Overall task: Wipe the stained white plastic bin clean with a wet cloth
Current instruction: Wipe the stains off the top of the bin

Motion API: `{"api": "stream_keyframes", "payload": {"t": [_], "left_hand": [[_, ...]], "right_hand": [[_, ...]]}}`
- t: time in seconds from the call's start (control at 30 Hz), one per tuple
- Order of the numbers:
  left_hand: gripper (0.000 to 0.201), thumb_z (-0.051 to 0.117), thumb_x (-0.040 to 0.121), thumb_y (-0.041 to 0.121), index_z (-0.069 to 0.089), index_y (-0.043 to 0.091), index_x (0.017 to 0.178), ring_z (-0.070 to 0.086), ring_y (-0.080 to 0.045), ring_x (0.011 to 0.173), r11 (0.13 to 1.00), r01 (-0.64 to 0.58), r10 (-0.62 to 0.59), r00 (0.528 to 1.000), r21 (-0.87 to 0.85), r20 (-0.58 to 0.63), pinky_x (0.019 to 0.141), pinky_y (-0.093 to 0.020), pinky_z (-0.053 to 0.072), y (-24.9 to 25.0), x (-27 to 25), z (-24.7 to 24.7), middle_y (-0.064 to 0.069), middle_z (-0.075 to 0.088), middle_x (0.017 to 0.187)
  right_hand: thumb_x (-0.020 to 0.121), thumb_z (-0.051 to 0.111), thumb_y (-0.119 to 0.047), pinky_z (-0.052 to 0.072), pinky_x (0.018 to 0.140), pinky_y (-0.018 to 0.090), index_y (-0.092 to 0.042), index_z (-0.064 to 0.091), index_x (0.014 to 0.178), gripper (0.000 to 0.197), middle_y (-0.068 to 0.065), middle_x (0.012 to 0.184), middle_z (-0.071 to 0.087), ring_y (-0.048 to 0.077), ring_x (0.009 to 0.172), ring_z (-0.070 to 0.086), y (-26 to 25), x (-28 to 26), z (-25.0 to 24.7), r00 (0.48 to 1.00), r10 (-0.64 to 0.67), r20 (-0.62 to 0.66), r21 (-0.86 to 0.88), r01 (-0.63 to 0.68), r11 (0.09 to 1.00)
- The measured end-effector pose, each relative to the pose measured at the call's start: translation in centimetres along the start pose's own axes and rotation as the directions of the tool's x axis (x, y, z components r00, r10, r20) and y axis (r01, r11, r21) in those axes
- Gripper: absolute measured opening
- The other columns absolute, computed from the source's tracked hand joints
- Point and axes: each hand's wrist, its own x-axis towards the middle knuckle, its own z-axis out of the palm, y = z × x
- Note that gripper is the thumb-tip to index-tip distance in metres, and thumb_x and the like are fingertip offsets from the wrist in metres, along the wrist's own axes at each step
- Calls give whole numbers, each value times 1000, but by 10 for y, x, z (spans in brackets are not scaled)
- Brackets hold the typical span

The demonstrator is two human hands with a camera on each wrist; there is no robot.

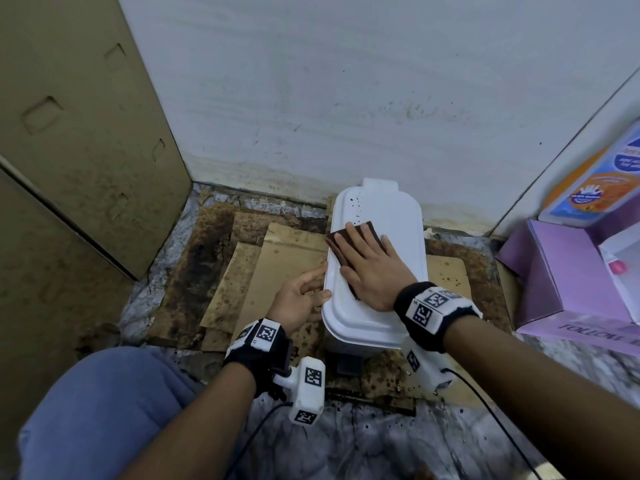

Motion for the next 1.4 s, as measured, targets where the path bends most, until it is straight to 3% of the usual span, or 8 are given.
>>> {"api": "stream_keyframes", "payload": {"t": [0.13,0.53,0.7,0.87,1.03,1.17,1.3,1.4], "left_hand": [[56,62,92,-3,52,24,139,64,-23,102,1000,9,-8,1000,14,-10,64,-26,59,4,3,0,-10,63,121],[48,57,98,10,49,26,142,58,-23,114,997,3,-1,1000,72,-25,101,-44,49,51,45,9,-2,57,122],[49,59,94,1,52,24,137,62,-20,101,997,-12,18,997,72,-76,89,-33,53,53,64,16,-4,61,107],[53,63,91,-2,55,19,139,62,-26,110,996,-13,24,992,85,-127,101,-41,49,50,69,15,-10,64,114],[52,62,89,-6,58,17,136,64,-24,103,998,-15,26,985,67,-171,100,-45,51,47,70,15,-4,68,101],[49,61,91,-3,59,18,136,64,-26,108,998,-13,23,986,60,-165,97,-42,53,45,68,16,-10,68,114],[44,58,93,-5,61,18,130,64,-19,99,997,-28,37,992,73,-124,94,-39,52,49,66,17,3,70,100],[41,59,92,-4,64,16,128,66,-24,106,996,-18,29,992,88,-123,97,-43,53,49,67,16,-2,72,107]], "right_hand": [[84,-9,-53,-6,118,41,-30,-11,151,71,-3,159,-19,18,146,-20,-2,-35,7,993,-112,34,-29,113,993],[86,-8,-61,-7,117,34,-28,-10,152,74,-3,161,-15,16,147,-15,37,2,-13,975,-216,42,-92,219,971],[80,-11,-58,0,119,39,-28,-9,152,78,-2,161,-13,19,148,-11,57,43,-26,981,-192,31,-118,195,974],[75,-10,-59,1,120,40,-29,-7,152,82,-3,161,-14,16,148,-14,71,77,-34,995,-101,10,-47,101,994],[81,-9,-54,-4,120,39,-28,-12,151,74,-1,161,-15,18,147,-18,56,52,-20,991,-130,-8,-47,130,990],[86,-8,-53,-5,120,38,-30,-11,152,70,-5,159,-18,16,147,-19,51,21,-14,982,-185,31,-79,187,979],[84,-8,-55,-1,120,42,-33,-9,152,71,-5,161,-13,16,148,-14,61,46,-27,988,-151,22,-72,152,986],[94,5,-51,1,120,45,-30,-7,152,63,-3,161,-11,18,148,-11,74,82,-44,998,-60,20,-54,61,997]]}}
